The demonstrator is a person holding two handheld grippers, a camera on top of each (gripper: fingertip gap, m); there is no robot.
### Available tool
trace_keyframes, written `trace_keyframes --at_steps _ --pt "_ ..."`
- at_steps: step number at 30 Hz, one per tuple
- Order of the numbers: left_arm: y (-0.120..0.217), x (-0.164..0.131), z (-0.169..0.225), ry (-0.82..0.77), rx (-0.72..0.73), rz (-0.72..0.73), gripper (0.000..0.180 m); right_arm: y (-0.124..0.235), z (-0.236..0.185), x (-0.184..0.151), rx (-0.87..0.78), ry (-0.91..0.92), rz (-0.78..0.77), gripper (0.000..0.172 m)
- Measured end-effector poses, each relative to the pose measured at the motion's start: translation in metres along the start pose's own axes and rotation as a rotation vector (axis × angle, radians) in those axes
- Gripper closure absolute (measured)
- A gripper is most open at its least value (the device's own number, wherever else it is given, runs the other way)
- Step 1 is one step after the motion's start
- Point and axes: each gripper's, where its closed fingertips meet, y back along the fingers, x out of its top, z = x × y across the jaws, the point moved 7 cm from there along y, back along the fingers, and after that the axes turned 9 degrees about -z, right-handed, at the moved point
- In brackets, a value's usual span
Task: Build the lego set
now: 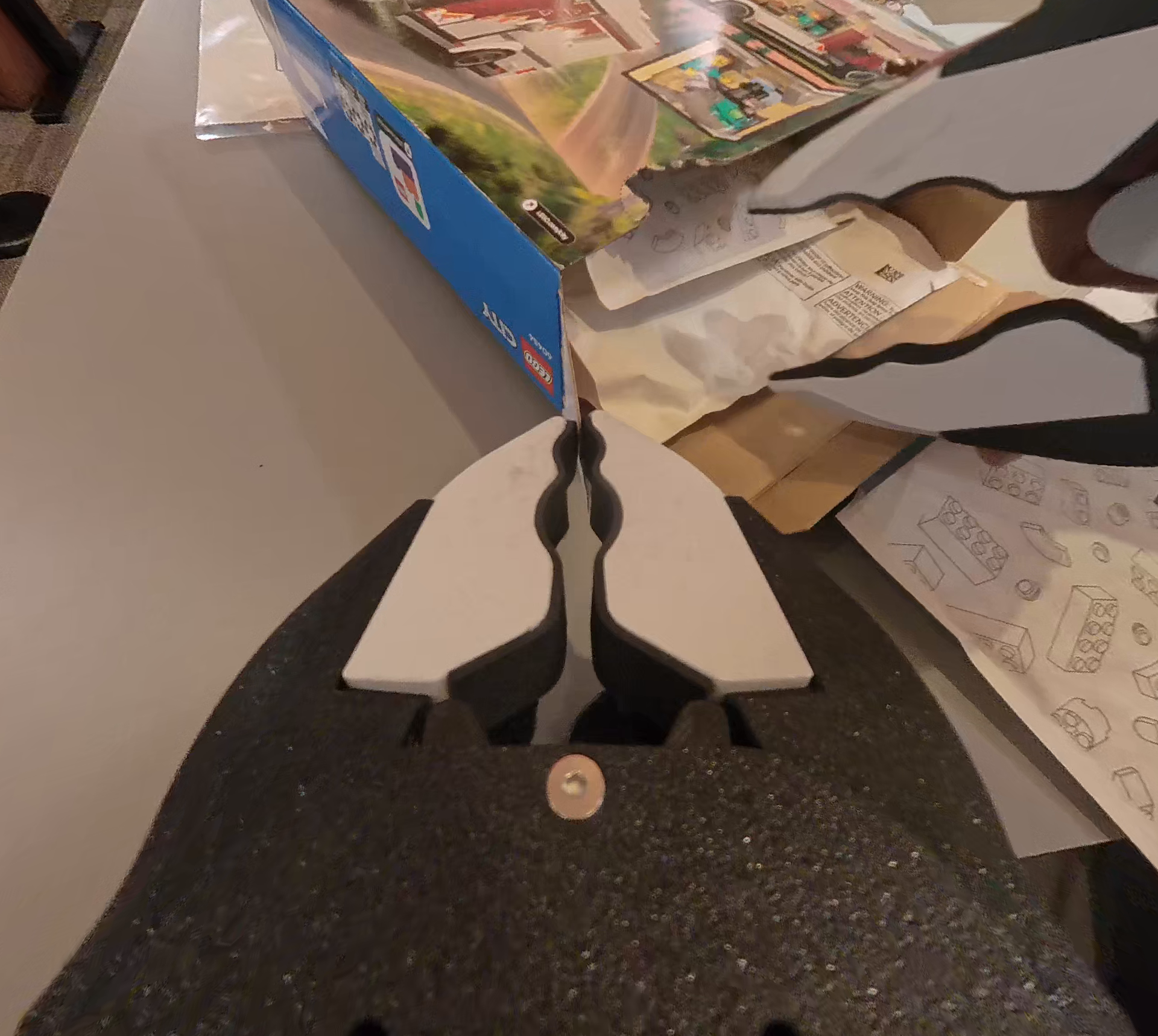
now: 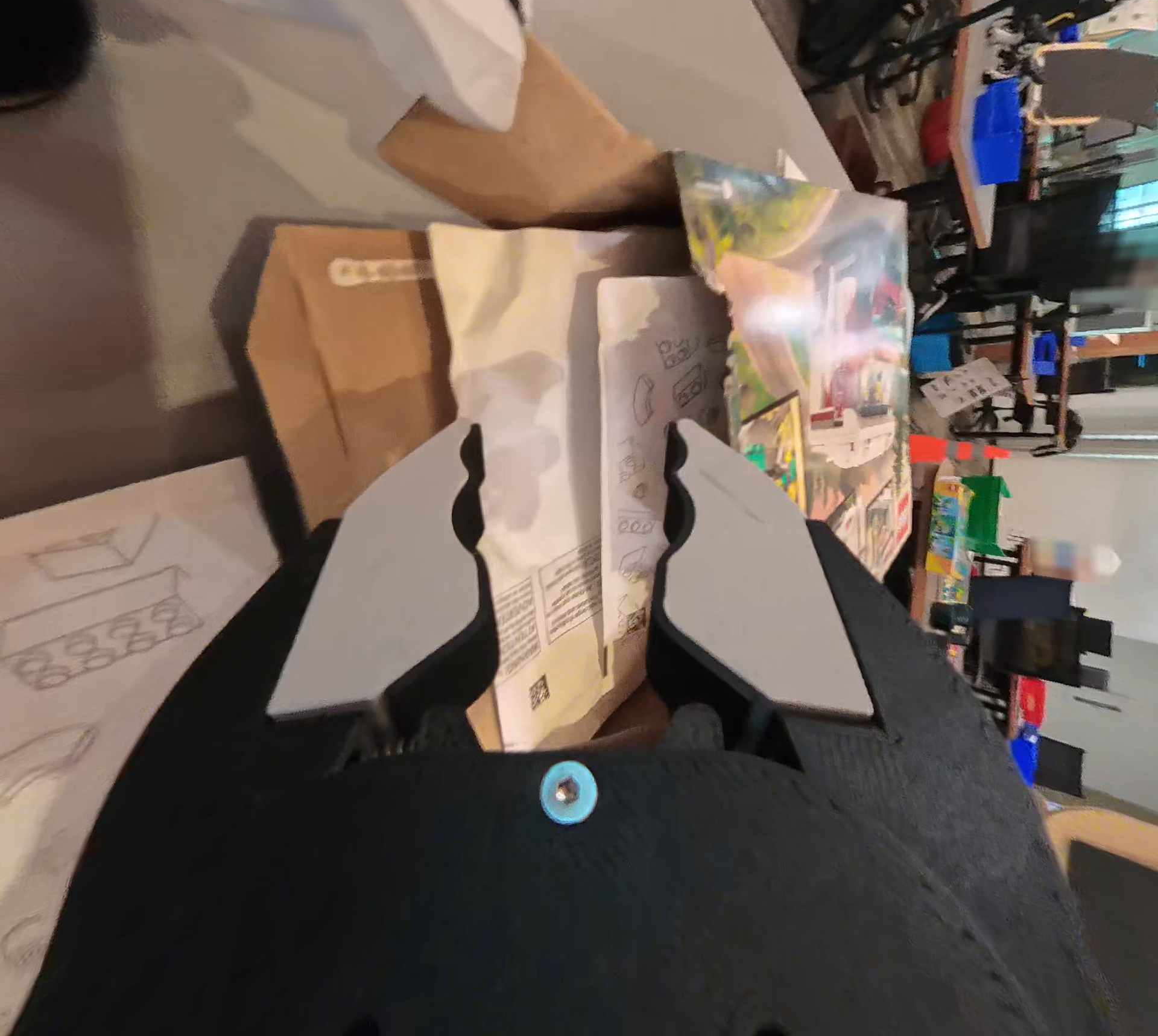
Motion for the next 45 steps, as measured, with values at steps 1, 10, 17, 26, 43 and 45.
trace_keyframes --at_steps 1,10,17,26,43,45 --pt "0.001 -0.001 -0.001 0.007 -0.003 0.005 0.179 0.003 -0.001 -0.002 0.023 -0.005 0.001 0.115" --pt "0.011 -0.009 -0.005 0.022 0.023 0.019 0.179 -0.013 -0.009 -0.011 0.005 0.024 -0.085 0.113" --pt "0.019 -0.014 -0.017 0.079 0.110 0.029 0.179 -0.023 -0.005 0.004 -0.088 0.029 -0.104 0.116" --pt "0.016 -0.003 -0.024 0.107 0.227 0.092 0.180 0.018 -0.014 -0.005 -0.093 0.041 -0.050 0.119" --pt "0.018 0.065 -0.054 0.103 0.488 0.380 0.180 0.025 -0.014 -0.028 -0.052 -0.127 -0.017 0.121" --pt "0.015 0.066 -0.060 0.192 0.430 0.405 0.180 0.029 -0.016 -0.036 -0.060 -0.137 -0.015 0.120"
